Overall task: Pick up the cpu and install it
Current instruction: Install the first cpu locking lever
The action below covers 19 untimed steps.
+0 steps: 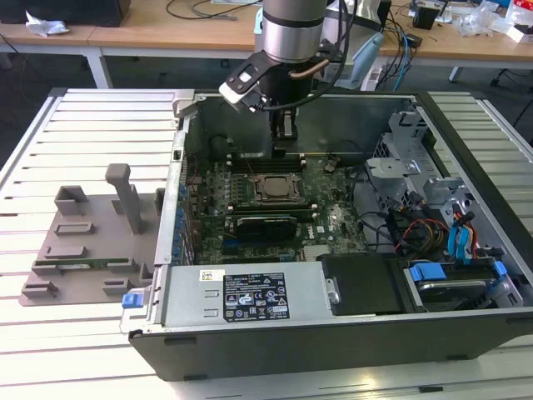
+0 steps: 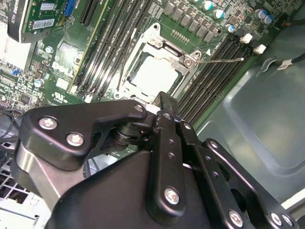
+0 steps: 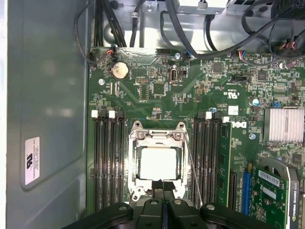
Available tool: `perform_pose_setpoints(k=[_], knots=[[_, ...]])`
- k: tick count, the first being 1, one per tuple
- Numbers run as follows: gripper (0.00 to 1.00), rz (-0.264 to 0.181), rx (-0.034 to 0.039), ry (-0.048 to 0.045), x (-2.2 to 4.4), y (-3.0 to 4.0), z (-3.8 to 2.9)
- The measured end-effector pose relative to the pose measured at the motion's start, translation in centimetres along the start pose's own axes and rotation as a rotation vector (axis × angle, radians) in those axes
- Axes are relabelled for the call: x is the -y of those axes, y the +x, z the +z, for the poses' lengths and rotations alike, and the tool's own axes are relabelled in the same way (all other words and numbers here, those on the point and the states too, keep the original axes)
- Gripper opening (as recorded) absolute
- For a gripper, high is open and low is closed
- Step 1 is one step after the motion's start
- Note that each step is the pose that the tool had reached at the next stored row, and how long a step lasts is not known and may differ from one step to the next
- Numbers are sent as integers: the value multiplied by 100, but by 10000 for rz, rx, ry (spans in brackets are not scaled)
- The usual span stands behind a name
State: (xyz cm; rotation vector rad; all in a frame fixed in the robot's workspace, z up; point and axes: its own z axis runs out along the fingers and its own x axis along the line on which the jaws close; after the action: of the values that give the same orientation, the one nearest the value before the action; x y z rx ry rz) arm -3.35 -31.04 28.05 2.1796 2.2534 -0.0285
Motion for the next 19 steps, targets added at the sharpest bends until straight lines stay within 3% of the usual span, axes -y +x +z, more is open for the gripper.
perform_pose_setpoints(k=[8,14,19], knots=[[11,-886,8,-15,0,0,0],[11,-2145,19,-37,0,0,0],[11,-2858,24,-50,0,0,0]])
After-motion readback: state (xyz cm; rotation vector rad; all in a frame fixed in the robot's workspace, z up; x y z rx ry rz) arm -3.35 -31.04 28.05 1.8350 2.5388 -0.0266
